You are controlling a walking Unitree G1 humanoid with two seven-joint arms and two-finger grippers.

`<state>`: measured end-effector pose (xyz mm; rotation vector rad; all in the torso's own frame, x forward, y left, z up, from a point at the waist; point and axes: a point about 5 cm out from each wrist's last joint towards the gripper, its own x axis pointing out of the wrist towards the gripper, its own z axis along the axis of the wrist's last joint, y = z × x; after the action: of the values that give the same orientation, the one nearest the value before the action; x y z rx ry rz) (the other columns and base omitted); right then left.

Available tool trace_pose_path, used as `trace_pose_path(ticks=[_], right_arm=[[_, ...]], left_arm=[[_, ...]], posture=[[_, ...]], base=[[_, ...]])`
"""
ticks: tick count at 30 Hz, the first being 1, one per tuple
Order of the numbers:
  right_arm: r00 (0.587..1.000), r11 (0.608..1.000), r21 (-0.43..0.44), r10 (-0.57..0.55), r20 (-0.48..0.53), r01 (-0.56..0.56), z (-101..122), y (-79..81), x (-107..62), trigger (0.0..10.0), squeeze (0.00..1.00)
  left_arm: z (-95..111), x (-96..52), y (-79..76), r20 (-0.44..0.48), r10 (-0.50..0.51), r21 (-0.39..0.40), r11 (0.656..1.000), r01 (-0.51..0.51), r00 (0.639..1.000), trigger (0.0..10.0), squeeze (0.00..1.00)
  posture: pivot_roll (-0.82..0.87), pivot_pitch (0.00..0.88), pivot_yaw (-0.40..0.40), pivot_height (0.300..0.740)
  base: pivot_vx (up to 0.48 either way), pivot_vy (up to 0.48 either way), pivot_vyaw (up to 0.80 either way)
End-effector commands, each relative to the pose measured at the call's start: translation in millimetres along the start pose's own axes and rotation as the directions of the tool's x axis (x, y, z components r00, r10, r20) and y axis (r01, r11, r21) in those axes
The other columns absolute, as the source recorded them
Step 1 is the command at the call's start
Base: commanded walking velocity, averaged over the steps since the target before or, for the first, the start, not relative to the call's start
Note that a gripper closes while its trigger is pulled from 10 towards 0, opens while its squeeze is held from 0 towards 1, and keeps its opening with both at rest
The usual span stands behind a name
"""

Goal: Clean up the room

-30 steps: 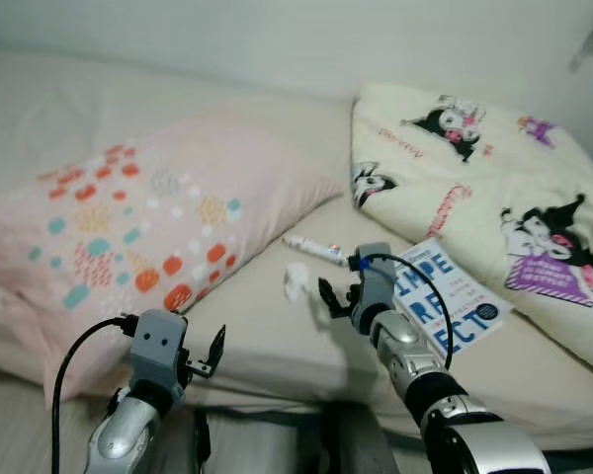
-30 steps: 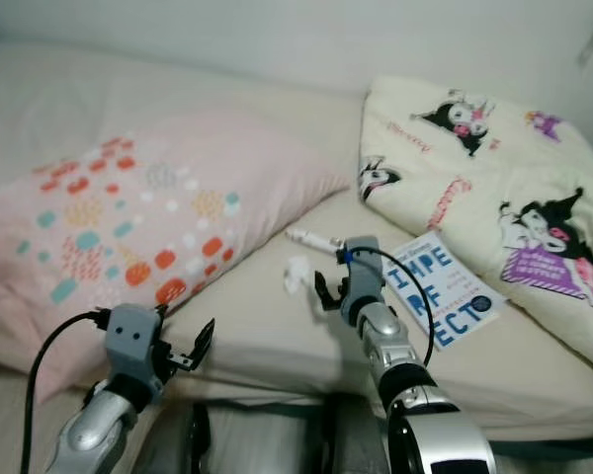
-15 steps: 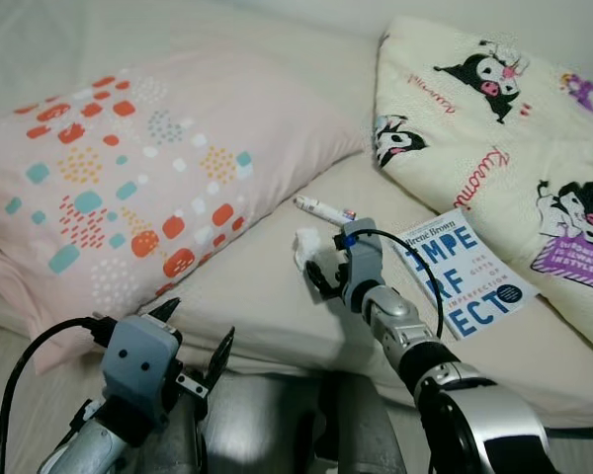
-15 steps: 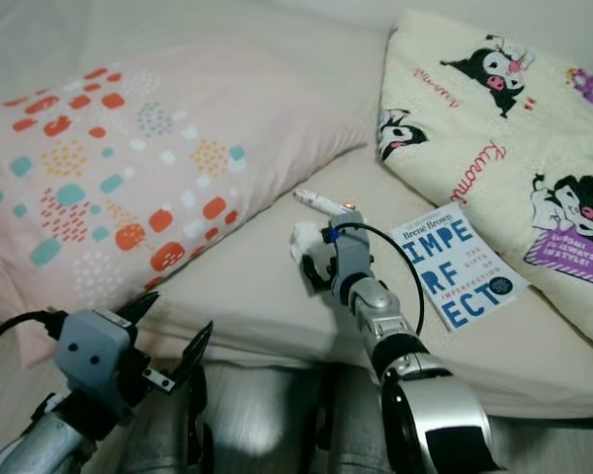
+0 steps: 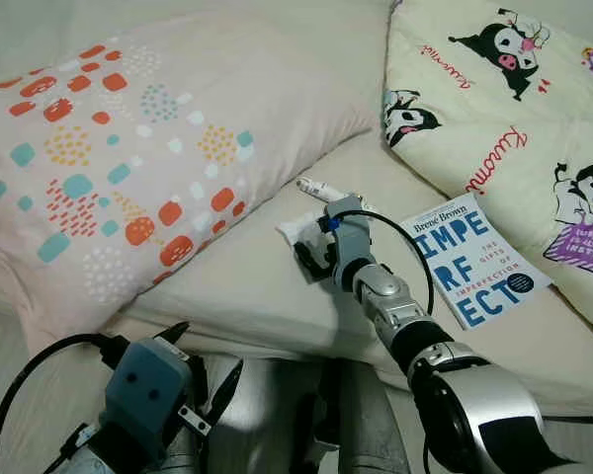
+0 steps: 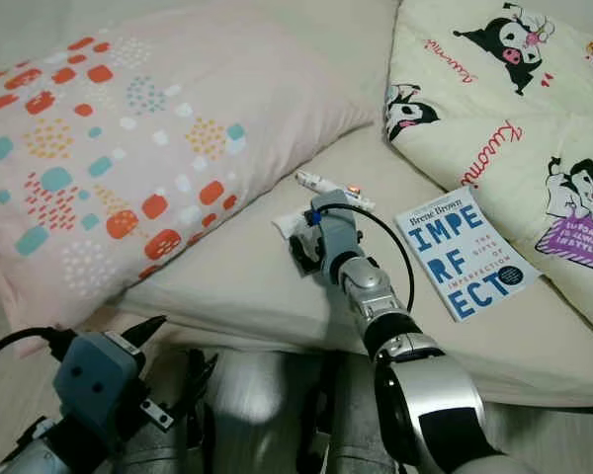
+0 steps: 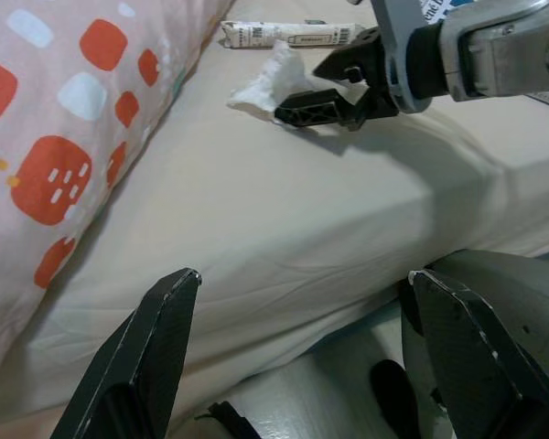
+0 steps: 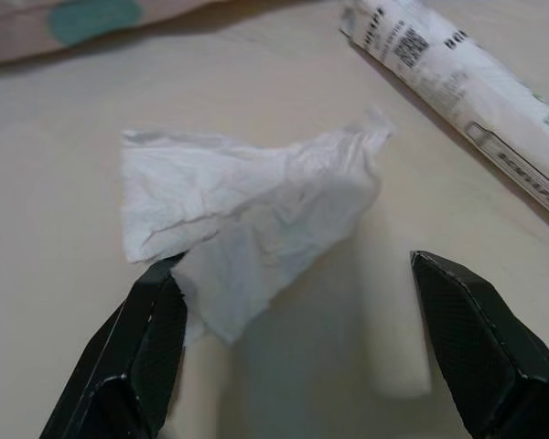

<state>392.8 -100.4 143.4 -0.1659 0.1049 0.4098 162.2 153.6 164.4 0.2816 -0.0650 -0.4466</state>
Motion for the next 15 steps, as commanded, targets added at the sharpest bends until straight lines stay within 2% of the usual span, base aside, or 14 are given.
trace_pose_path(ticks=[1,3,4,5,6,7,9,12,13,15], right_arm=[[0.999,0.999,0.014,0.030,-0.039,-0.029,-12.1,4.6,-2.5,10.0,0.00],[0.998,0.998,0.006,0.056,-0.034,-0.056,-10.9,8.2,-1.6,10.0,0.00],[0.998,0.998,0.006,0.060,-0.032,-0.060,-10.5,8.7,-1.4,8.9,0.00],[0.998,0.998,0.006,0.060,-0.032,-0.060,-10.5,8.7,-1.4,8.9,0.00],[0.998,0.998,0.008,0.062,-0.031,-0.062,-10.3,8.8,-1.4,6.7,0.00],[0.998,0.998,0.010,0.062,-0.030,-0.062,-10.3,8.6,-1.4,6.7,0.00],[0.998,0.998,0.014,0.057,-0.026,-0.057,-10.1,7.5,-1.7,1.4,0.00],[0.998,0.998,0.016,0.056,-0.024,-0.055,-10.0,7.0,-1.8,1.4,0.00],[0.998,0.998,0.016,0.054,-0.021,-0.054,-9.8,6.4,-2.0,0.0,0.00],[0.999,0.999,0.017,0.050,-0.015,-0.050,-8.9,4.5,-2.3,0.0,0.00]], left_arm=[[-0.9,-4.0,-5.1,-0.029,-0.035,0.010,0.999,0.035,0.999,10.0,0.00],[-0.5,-4.2,-5.7,-0.033,-0.040,0.010,0.999,0.040,0.999,10.0,0.00],[0.0,-4.4,-5.8,-0.037,-0.042,0.009,0.999,0.042,0.998,10.0,0.00],[0.0,-4.4,-5.8,-0.037,-0.042,0.009,0.999,0.042,0.998,10.0,0.00],[0.3,-4.4,-5.9,-0.040,-0.043,0.009,0.999,0.043,0.998,10.0,0.00],[0.5,-4.5,-5.9,-0.042,-0.043,0.009,0.999,0.044,0.998,10.0,0.00],[0.9,-4.7,-5.7,-0.048,-0.044,0.009,0.999,0.044,0.998,10.0,0.00],[1.0,-4.8,-5.6,-0.050,-0.044,0.010,0.999,0.044,0.998,10.0,0.00],[0.8,-4.8,-5.4,-0.051,-0.043,0.010,0.999,0.044,0.998,10.0,0.00],[0.5,-4.2,-4.9,-0.053,-0.042,0.012,0.999,0.043,0.998,10.0,0.00]], posture=[[0.38,0.468,-0.210,0.592],[0.38,0.470,-0.207,0.592],[0.38,0.470,-0.207,0.592],[0.38,0.470,-0.207,0.592],[0.38,0.470,-0.207,0.592],[0.38,0.470,-0.207,0.592],[0.38,0.465,-0.205,0.592],[0.38,0.465,-0.205,0.592],[0.38,0.464,-0.204,0.592],[0.38,0.464,-0.202,0.592]], base=[[0.000,0.000,0.00],[0.000,0.000,0.00],[0.000,0.000,0.00],[0.000,0.000,0.00],[0.000,0.000,0.00],[0.000,0.000,0.00],[0.000,0.000,0.00],[0.000,0.000,0.00],[0.000,0.000,0.00],[0.000,0.000,0.00]])
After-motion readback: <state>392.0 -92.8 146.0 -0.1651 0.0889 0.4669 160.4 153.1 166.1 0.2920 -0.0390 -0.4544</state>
